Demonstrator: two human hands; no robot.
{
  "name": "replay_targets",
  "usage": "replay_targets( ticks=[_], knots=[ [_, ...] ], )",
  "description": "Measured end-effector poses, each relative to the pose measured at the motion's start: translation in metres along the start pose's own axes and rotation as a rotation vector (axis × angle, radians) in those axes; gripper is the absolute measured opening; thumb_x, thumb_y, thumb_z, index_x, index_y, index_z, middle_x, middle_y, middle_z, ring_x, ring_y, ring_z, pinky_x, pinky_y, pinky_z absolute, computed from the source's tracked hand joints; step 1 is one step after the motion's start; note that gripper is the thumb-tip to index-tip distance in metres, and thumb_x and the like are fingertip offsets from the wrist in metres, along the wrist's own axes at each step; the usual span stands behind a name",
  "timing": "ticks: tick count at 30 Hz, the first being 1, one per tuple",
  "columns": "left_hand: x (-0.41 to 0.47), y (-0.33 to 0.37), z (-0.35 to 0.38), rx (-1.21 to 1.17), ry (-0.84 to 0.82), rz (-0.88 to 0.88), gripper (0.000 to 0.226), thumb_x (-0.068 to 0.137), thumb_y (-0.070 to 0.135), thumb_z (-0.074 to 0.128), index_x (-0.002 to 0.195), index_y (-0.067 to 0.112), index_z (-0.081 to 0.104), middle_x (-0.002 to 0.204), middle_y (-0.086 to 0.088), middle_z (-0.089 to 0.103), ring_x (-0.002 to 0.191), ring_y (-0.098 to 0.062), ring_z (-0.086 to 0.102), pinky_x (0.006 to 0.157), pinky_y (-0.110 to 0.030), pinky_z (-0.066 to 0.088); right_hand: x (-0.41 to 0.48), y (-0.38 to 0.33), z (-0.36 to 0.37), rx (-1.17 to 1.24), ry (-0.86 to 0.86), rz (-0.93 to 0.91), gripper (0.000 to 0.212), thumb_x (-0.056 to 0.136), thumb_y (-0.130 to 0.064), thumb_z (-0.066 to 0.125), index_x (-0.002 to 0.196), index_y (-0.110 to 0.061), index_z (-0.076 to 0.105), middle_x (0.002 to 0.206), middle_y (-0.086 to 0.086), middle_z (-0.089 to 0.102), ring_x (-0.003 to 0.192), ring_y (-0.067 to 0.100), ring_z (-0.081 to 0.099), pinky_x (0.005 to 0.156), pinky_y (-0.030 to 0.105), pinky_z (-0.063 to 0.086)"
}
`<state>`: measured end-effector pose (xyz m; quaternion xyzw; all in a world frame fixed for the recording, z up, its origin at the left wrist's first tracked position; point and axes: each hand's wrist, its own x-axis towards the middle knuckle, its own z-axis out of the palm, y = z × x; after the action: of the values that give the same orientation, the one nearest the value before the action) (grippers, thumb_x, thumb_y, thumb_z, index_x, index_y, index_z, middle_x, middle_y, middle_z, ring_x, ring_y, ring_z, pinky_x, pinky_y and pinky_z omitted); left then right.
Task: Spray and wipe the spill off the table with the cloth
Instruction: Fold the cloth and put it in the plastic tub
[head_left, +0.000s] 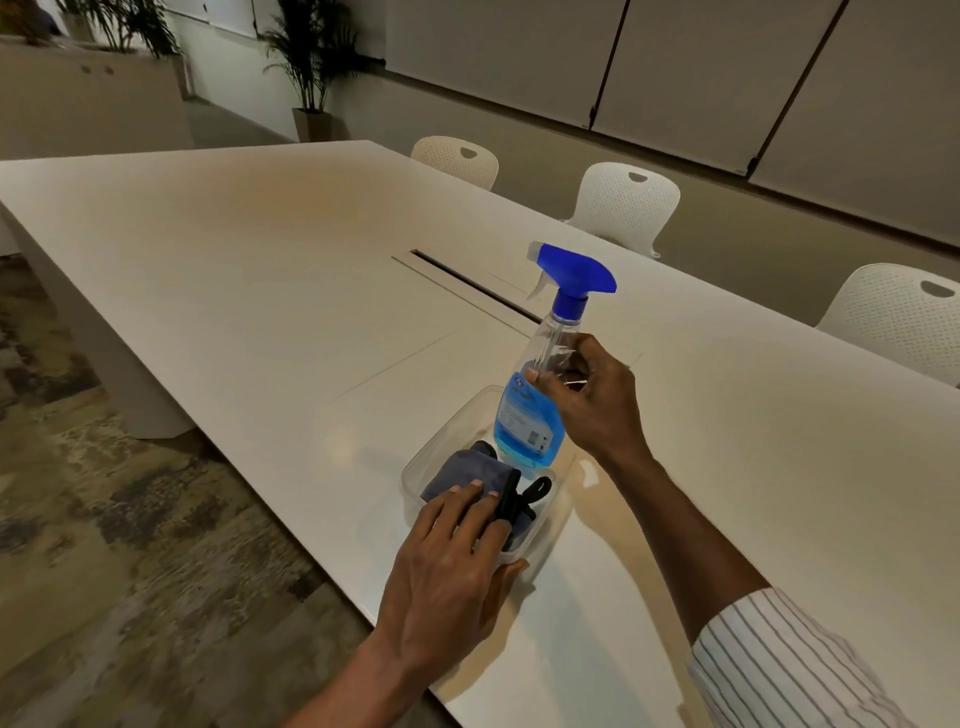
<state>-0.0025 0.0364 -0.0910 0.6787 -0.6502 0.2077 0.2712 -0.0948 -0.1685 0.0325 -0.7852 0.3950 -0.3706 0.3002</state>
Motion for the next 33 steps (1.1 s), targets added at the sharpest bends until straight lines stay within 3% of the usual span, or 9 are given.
replay_targets(
  ticks=[16,27,33],
  knots=[
    [-0.006,-0.004,0.007,-0.017,0.001,0.018,0.036,0.098,0.047,0.074,0.121,0.02,0.075,0.132,-0.006,0.079,0.132,-0.03,0.071,0.108,-0.05,0.061,-0.016,0.013,0.014,-0.092,0.004,0.078,0.038,0.085,-0.045,0.078,0.108,-0.023,0.058,0.1,-0.002,0.075,0.092,0.017,0.073,0.082,0.043,0.065],
    [-0.005,-0.006,0.008,0.002,-0.009,0.037,0.041,0.105,0.053,0.057,0.12,0.021,0.076,0.13,-0.005,0.079,0.131,-0.028,0.07,0.11,-0.046,0.058,-0.023,0.014,0.015,-0.055,0.023,0.129,0.046,0.083,-0.044,0.082,0.114,-0.018,0.06,0.106,0.0,0.075,0.097,0.018,0.073,0.079,0.03,0.064],
    [0.001,-0.006,0.0,0.008,-0.068,0.042,0.044,0.103,0.055,0.052,0.12,0.02,0.074,0.129,-0.005,0.078,0.126,-0.03,0.072,0.107,-0.047,0.061,-0.039,0.017,0.004,-0.061,0.091,0.11,0.063,0.08,-0.041,0.085,0.133,-0.02,0.056,0.127,0.0,0.07,0.116,0.015,0.065,0.098,0.035,0.058]
  ],
)
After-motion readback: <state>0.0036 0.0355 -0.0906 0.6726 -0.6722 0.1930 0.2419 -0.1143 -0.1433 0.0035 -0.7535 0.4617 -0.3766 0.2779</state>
